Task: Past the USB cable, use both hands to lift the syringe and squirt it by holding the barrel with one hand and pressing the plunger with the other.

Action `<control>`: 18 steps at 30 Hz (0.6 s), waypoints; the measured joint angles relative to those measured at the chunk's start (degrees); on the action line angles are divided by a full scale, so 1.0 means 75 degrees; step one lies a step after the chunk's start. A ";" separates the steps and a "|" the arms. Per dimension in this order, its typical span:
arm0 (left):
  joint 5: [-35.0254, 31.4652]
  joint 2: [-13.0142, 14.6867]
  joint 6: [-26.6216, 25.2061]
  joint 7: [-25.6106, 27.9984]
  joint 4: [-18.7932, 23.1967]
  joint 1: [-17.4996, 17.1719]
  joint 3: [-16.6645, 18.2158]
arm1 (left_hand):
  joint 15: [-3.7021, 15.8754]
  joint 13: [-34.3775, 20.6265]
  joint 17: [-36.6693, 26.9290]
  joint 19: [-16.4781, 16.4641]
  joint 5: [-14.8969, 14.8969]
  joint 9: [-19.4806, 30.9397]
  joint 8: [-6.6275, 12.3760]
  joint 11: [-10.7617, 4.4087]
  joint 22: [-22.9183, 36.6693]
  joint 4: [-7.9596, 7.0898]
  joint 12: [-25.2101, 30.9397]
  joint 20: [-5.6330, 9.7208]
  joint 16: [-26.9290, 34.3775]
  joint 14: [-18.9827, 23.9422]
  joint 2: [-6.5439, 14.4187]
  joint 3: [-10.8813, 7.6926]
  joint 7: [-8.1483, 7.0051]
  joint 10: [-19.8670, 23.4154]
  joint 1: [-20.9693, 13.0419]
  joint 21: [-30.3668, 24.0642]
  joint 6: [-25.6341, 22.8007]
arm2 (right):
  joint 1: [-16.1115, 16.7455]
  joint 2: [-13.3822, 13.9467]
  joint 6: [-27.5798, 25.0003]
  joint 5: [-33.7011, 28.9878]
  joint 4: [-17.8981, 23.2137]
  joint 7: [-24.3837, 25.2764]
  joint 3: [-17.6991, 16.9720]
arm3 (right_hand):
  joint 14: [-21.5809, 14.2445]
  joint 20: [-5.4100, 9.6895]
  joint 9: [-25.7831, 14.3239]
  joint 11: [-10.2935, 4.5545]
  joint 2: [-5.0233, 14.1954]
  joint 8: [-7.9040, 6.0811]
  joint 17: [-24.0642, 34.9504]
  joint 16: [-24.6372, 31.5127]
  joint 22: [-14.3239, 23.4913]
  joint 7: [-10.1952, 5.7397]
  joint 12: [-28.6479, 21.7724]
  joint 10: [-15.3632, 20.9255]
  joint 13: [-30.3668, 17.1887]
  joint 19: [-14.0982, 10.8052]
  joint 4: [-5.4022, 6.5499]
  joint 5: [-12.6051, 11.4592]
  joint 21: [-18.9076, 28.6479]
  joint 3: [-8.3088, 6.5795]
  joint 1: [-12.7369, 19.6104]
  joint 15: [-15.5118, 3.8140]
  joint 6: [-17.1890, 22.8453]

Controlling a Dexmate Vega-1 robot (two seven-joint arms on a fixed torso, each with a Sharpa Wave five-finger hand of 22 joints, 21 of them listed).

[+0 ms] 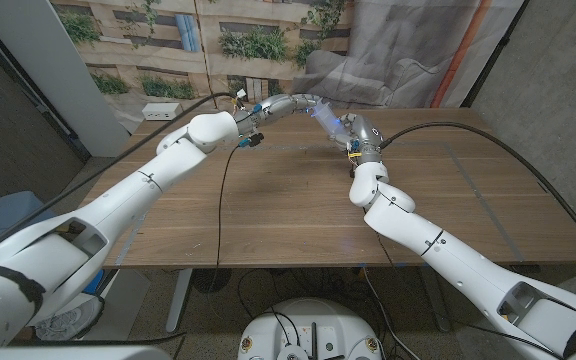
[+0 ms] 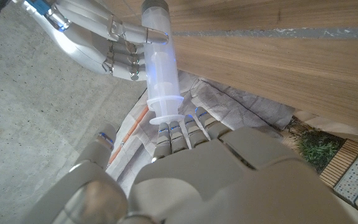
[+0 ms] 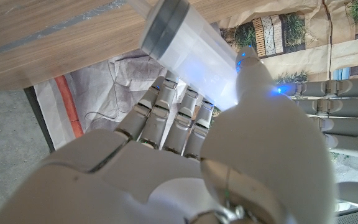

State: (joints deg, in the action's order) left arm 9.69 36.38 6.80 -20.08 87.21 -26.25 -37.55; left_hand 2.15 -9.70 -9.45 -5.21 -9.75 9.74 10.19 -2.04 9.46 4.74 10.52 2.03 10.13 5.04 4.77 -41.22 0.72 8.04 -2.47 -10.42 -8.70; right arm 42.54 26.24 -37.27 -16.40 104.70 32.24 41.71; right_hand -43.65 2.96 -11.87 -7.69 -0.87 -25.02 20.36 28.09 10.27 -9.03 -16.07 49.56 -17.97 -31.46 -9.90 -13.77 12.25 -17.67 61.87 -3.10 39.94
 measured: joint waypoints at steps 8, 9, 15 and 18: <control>-0.0122 0.0078 0.0000 0.0090 0.0154 0.0000 0.0041 | 0.0001 -0.0035 -0.0002 0.0000 0.0000 0.0020 0.0001 -0.0001 0.0000 0.0000 0.0000 0.0000 0.0001 0.0000 0.0000 0.0000 0.0031 0.0001 0.0000 0.0000 -0.0031 | 0.0017 0.0004 0.0003 0.0026 -0.0027 0.0003 -0.0007 | -0.0015 0.0000 0.0002 0.0000 0.0000 0.0025 0.0025 -0.0058 0.0000 -0.0026 0.0022 0.0000 -0.0035 0.0000 0.0031 0.0005 0.0000 0.0032 0.0000 0.0015 0.0026; -0.0152 0.0090 -0.0010 0.0122 0.0179 0.0000 0.0052 | 0.0001 -0.0034 -0.0002 0.0000 0.0000 0.0018 0.0001 -0.0001 0.0000 0.0000 0.0001 0.0000 0.0001 0.0000 0.0000 0.0000 0.0043 0.0002 0.0000 0.0000 -0.0043 | 0.0018 0.0008 0.0003 0.0028 -0.0034 0.0003 -0.0008 | -0.0014 0.0000 0.0002 0.0000 0.0000 0.0025 0.0025 -0.0063 -0.0001 -0.0026 0.0022 0.0000 -0.0035 0.0000 0.0031 0.0005 0.0000 0.0033 0.0000 0.0015 0.0026; -0.0152 0.0177 -0.0010 0.0122 0.0317 -0.0020 0.0122 | 0.0000 -0.0021 -0.0002 0.0000 0.0000 0.0016 0.0006 0.0026 0.0000 -0.0031 0.0012 0.0000 0.0001 0.0000 0.0000 -0.0032 0.0043 0.0031 -0.0001 0.0000 -0.0043 | 0.0018 0.0008 -0.0056 0.0037 -0.0034 -0.0010 -0.0008 | -0.0126 0.0000 0.0006 -0.0106 0.0000 0.0055 0.0040 -0.0066 -0.0001 -0.0135 0.0059 0.0138 -0.0036 0.0000 0.0022 0.0022 0.0000 0.0044 0.0000 -0.0098 0.0134; -0.0152 0.0222 -0.0010 0.0122 0.0380 -0.0040 0.0163 | 0.0001 -0.0021 -0.0002 0.0000 0.0000 0.0016 0.0006 0.0026 0.0000 -0.0031 0.0012 0.0000 0.0001 0.0000 0.0000 -0.0031 0.0042 0.0030 -0.0001 0.0000 -0.0043 | 0.0018 0.0008 -0.0094 0.0039 -0.0034 -0.0022 -0.0008 | -0.0126 0.0000 0.0005 -0.0094 0.0000 0.0056 0.0040 -0.0067 -0.0001 -0.0135 0.0059 0.0151 -0.0036 0.0000 0.0022 -0.0002 0.0000 0.0044 0.0000 -0.0098 0.0134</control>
State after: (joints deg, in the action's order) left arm 8.55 38.05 6.72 -19.16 90.06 -26.56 -36.33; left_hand 2.15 -9.85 -9.47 -5.21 -9.75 9.86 10.24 -1.84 9.45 4.50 10.61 2.03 10.14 5.04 4.78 -41.45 1.04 8.27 -2.48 -10.42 -9.02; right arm 42.68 26.30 -37.97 -16.11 104.44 32.08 41.65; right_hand -44.60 2.96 -11.83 -8.40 -0.87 -24.60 20.66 27.59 10.27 -10.04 -15.63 50.69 -18.24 -31.46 -9.73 -13.79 12.25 -17.34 61.88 -3.83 40.95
